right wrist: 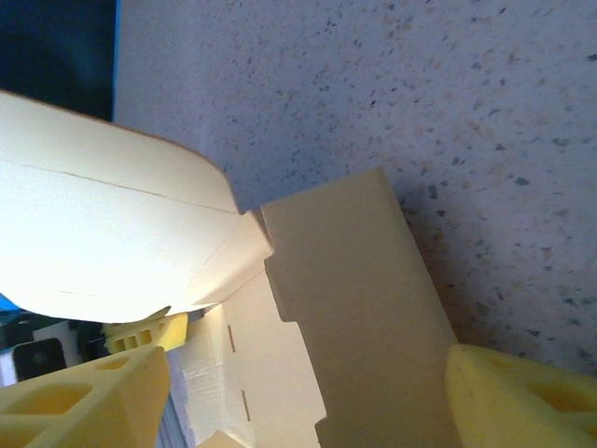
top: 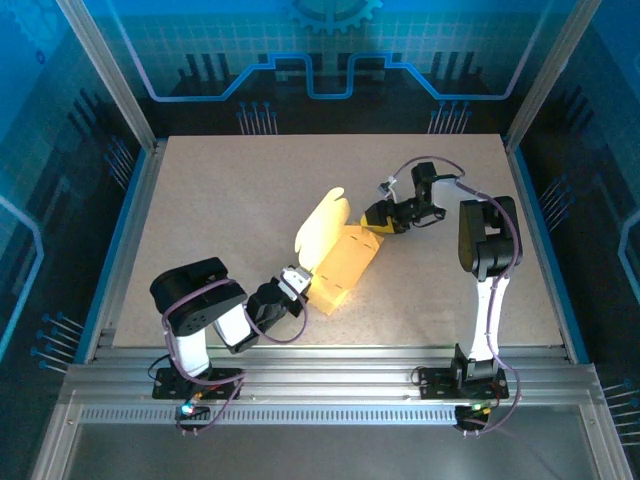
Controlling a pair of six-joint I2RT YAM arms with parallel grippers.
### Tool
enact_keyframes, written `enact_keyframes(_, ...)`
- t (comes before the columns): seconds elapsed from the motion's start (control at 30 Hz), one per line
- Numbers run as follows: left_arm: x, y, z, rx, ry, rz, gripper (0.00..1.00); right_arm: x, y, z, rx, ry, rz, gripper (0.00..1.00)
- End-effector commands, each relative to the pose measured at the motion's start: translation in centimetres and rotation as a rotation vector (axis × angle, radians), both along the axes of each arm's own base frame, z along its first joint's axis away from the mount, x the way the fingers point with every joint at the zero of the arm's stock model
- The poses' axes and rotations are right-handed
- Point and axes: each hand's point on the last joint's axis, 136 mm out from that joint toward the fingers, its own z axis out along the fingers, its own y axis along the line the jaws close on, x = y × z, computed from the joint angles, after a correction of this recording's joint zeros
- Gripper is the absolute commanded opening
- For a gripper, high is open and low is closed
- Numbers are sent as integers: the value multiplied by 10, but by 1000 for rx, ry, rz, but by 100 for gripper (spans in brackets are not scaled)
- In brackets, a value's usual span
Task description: Fold the paper box
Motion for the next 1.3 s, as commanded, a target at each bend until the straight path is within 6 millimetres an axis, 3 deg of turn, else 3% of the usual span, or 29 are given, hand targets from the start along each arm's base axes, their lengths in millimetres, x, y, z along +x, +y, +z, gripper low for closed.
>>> enact_keyframes(0.0, -7, 4, -16, 62, 46, -9, 0, 6, -12, -4, -74, -20, -54, 79)
enact_keyframes(0.1, -7, 4, -17, 66, 49, -7, 0, 7, -18, -13, -113, 1, -50, 80)
enact_keyframes(0.33, -5, 1, -16, 63, 46, -14, 0, -6, 3, -15, -2, 65, 12, 80)
enact_keyframes(0.73, -4, 0, -15, 84, 53, -18, 0, -19, 14, 15, 54, 9, 65, 78)
enact_keyframes(1.27, -3, -3, -19, 109, 70, -26, 0, -23, 19, 31, 29, -26, 14, 80)
